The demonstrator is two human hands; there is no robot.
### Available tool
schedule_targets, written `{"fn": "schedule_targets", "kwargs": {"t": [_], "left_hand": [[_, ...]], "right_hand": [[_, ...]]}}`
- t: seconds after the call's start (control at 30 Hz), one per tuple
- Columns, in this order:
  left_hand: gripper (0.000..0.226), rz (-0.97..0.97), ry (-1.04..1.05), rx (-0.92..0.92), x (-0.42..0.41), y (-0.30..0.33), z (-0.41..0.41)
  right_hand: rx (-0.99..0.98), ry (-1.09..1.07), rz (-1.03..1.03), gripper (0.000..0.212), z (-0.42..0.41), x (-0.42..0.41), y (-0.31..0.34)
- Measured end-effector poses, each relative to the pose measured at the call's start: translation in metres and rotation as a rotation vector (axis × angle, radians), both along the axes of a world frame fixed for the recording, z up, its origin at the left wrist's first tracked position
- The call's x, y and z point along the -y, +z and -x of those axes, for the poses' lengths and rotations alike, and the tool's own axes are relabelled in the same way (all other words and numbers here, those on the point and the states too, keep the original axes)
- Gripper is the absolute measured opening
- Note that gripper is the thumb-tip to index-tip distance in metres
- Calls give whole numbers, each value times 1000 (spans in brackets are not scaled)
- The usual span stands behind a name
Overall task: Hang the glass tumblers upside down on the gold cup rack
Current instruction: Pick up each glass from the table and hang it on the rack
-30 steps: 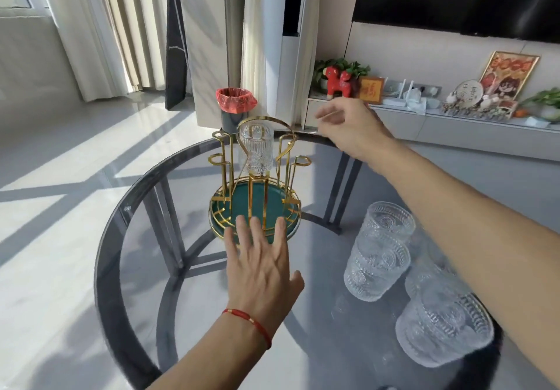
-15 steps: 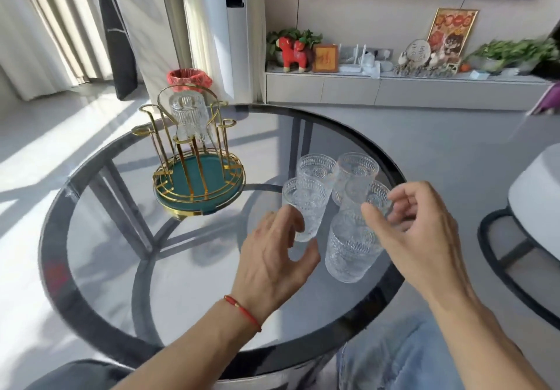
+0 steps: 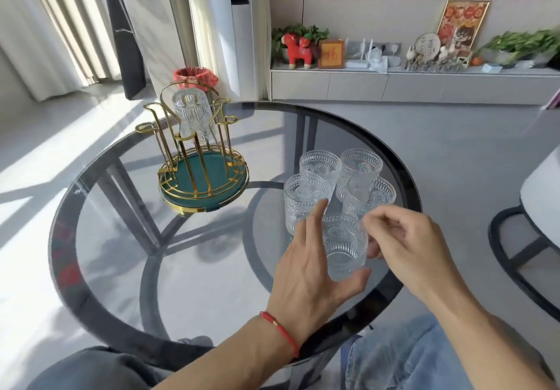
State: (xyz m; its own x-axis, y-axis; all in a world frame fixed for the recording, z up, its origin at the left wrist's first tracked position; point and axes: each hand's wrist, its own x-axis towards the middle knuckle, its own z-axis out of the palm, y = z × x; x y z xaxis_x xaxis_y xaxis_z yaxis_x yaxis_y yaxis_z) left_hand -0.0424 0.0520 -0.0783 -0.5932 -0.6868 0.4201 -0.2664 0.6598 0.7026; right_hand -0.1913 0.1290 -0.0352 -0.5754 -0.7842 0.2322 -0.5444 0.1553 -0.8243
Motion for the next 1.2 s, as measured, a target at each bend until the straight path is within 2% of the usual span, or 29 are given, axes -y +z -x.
{"fn": "schedule_targets", "kwargs": {"t": [0.2,0.37,0.43,0.53,0.57,0.63,0.73,0.8,0.83,0.93,0.97,1.03,1.07,1.13,1.2], "left_hand": [[93,-88,60,-100,14,23,-31],[78,-213,259,-309,54,46,-68],[80,-397,263,-449,68,52,-80],[78,-739,212,-647,83,58,-91],[74,-822,202,-693,86,60,-93],[68,-936,169,-751,91,61,-96],[65,-989,96,-757,102,62,-97],[64,-953,90,-676,111,65,-98],[60,-930,95,-616,116,66,-97],[51,-896,149,-423,130,62,-99],[52,-759,200,-290,136,54,-102],[44,-319,343,128,150,33,-112],[39,-178,386,283,156,23,-117],[41,-163,420,373,167,5,-123],[45,-186,443,342,173,-4,-123]], "right_hand": [[-36,118,194,19,-30,15,7],[-134,120,301,14,-62,31,9],[-112,151,255,15,-77,43,10],[-86,214,2,41,-97,63,14],[-53,242,-70,43,-103,69,16],[65,300,-93,37,-112,82,19],[286,297,-25,49,-113,99,25],[426,300,6,55,-109,108,34],[435,290,34,56,-107,110,41],[211,217,155,48,-94,114,61],[157,192,182,46,-88,116,70],[114,145,234,45,-74,124,87],[110,130,259,46,-67,130,96],[110,130,304,46,-60,150,115],[51,144,345,47,-62,177,131]]}}
